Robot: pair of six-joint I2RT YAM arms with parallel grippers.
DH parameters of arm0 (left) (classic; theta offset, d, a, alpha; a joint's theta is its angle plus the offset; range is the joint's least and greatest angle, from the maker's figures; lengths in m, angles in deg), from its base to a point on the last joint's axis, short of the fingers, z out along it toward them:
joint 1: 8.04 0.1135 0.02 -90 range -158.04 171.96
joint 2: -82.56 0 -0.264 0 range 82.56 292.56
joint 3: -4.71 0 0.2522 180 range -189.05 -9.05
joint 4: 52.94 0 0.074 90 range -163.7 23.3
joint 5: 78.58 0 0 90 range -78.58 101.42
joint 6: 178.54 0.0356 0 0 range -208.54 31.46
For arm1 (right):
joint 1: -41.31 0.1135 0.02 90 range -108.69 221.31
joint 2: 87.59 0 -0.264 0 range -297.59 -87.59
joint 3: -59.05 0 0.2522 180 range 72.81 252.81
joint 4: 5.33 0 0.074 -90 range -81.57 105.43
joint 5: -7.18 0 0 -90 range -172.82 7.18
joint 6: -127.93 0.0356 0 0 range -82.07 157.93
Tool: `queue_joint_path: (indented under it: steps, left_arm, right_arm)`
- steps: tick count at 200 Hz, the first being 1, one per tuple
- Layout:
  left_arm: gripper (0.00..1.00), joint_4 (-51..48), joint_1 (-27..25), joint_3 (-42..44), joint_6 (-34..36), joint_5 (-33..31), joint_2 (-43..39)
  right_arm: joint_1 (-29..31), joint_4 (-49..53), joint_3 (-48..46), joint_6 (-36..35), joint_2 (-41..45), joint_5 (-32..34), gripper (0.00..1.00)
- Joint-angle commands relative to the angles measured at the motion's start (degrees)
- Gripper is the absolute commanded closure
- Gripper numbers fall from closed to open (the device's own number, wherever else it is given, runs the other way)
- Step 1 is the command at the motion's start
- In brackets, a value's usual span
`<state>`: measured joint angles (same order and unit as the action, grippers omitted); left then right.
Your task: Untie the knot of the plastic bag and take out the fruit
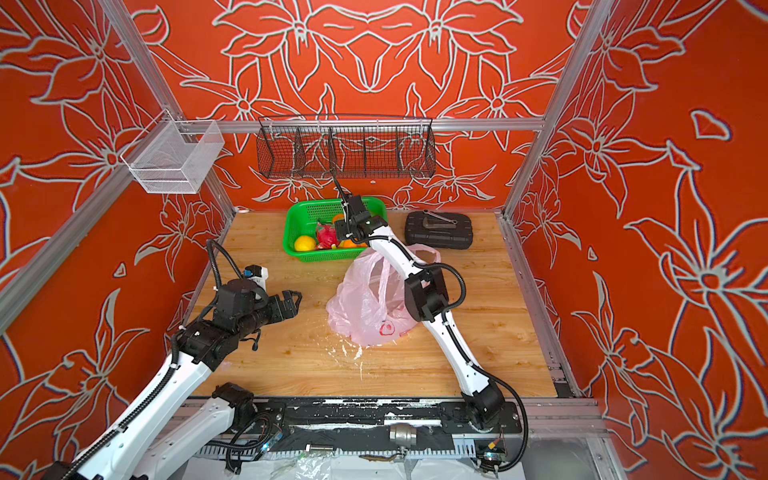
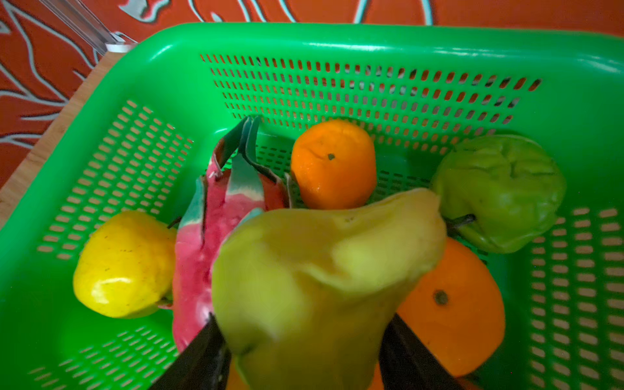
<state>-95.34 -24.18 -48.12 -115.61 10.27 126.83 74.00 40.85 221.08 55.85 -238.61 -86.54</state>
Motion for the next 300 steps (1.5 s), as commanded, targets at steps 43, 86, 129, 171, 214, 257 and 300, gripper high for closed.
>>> queue_joint_path:
  steps: [43, 86, 129, 171, 214, 257, 300]
  left_arm:
    - [0.02, 9.62, 3.30, 3.96, 4.54, -13.44, 4.85]
    - [0.02, 21.69, 6.90, 10.29, 8.32, -19.20, 6.62]
    - [0.02, 30.15, 9.19, 14.09, 16.06, -19.07, 5.78]
    - [0.02, 41.80, 9.82, 19.90, 26.98, -10.19, 9.57]
    - [0.02, 49.24, 10.53, 19.18, 30.01, -6.82, 18.03]
    - [0.02, 63.17, 16.19, 19.03, 29.64, 1.72, 32.53]
    - [0.03, 55.58, 18.86, 15.10, 28.00, 5.33, 32.85]
  right_arm:
    - [-0.26, -5.54, -22.38, -4.19, 25.95, -0.22, 0.15]
    - [-0.67, -10.93, -51.55, -8.98, 54.33, 11.09, 0.11]
    - [-3.59, -9.94, -75.52, -9.08, 79.27, 27.76, 0.06]
    - [-12.38, -19.42, -104.75, -7.09, 95.35, 39.03, 0.03]
    - [-22.22, -45.68, -126.54, -7.73, 92.07, 37.86, 0.03]
    - [-26.39, -72.20, -128.80, -16.93, 75.64, 24.52, 0.03]
    - [-30.22, -87.34, -132.90, -17.19, 68.50, 12.83, 0.03]
